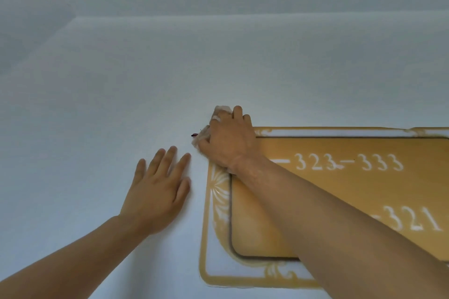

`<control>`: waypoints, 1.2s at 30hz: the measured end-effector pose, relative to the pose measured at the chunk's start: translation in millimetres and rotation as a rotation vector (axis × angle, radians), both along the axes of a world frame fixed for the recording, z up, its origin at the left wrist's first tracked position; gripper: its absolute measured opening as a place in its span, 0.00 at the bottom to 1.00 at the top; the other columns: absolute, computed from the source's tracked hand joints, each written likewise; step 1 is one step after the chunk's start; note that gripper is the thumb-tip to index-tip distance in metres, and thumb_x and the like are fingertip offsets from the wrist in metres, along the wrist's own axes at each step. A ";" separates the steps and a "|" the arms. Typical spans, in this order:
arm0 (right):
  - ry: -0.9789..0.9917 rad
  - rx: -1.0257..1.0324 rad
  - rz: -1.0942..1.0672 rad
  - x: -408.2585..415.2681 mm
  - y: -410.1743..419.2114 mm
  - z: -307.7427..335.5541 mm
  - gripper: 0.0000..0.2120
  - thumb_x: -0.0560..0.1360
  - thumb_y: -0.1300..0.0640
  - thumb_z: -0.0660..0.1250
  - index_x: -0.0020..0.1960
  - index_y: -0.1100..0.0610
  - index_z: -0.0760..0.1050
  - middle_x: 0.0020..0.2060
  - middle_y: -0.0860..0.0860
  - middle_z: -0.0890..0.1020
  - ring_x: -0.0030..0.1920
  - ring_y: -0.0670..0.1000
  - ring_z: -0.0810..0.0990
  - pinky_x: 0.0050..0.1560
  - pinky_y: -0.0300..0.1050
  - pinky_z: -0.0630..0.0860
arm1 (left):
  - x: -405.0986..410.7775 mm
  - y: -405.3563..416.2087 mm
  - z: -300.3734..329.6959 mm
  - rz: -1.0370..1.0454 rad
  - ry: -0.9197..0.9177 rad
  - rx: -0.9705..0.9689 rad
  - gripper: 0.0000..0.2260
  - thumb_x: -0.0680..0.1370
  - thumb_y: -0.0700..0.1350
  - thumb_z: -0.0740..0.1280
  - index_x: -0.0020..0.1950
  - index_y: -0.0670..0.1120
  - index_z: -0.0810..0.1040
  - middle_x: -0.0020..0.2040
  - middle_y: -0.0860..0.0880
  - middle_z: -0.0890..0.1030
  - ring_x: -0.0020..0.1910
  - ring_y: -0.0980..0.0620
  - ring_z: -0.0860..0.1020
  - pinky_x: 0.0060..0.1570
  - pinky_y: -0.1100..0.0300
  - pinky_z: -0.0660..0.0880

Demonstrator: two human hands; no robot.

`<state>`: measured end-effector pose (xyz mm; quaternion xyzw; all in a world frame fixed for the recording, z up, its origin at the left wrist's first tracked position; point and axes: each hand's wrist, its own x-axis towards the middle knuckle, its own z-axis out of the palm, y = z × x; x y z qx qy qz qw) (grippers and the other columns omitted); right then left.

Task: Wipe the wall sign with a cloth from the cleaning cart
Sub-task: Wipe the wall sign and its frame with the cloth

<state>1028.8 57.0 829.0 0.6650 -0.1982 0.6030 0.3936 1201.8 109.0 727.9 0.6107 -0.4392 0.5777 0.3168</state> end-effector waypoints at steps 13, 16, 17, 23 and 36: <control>0.026 -0.038 0.046 -0.8 -14.3 17.3 0.13 0.79 0.54 0.61 0.60 0.57 0.77 0.60 0.52 0.75 0.57 0.58 0.75 0.47 0.46 0.67 | -4.8 -4.1 6.3 -0.087 -0.027 -0.116 0.30 0.78 0.60 0.46 0.77 0.51 0.63 0.78 0.46 0.64 0.78 0.45 0.59 0.76 0.43 0.55; 0.039 -0.050 0.034 -17.8 -20.1 21.3 0.13 0.77 0.55 0.64 0.59 0.57 0.78 0.57 0.53 0.76 0.54 0.57 0.75 0.44 0.47 0.65 | -16.0 -8.1 8.6 -0.121 0.005 -0.170 0.29 0.77 0.58 0.47 0.74 0.48 0.67 0.75 0.43 0.68 0.75 0.42 0.63 0.74 0.42 0.59; 0.036 -0.049 0.024 -25.1 -22.9 23.0 0.12 0.77 0.56 0.63 0.58 0.57 0.78 0.56 0.53 0.76 0.53 0.57 0.75 0.44 0.47 0.65 | -19.8 -9.7 8.6 -0.131 0.018 -0.188 0.29 0.77 0.57 0.48 0.74 0.47 0.68 0.74 0.42 0.69 0.75 0.41 0.64 0.74 0.41 0.59; 0.042 0.024 -0.021 -77.7 -43.2 28.9 0.09 0.76 0.59 0.62 0.53 0.55 0.79 0.46 0.51 0.72 0.43 0.54 0.70 0.41 0.47 0.65 | -49.7 -20.8 8.0 -0.164 0.052 -0.231 0.27 0.78 0.56 0.48 0.72 0.46 0.70 0.73 0.42 0.71 0.73 0.42 0.66 0.73 0.43 0.60; 0.023 0.073 -0.063 -220.3 -113.1 33.4 0.09 0.74 0.60 0.61 0.49 0.53 0.79 0.44 0.50 0.77 0.43 0.54 0.75 0.38 0.45 0.67 | -159.3 -60.9 40.9 -0.330 0.316 -0.473 0.26 0.78 0.55 0.49 0.71 0.44 0.69 0.67 0.35 0.74 0.65 0.33 0.70 0.64 0.39 0.66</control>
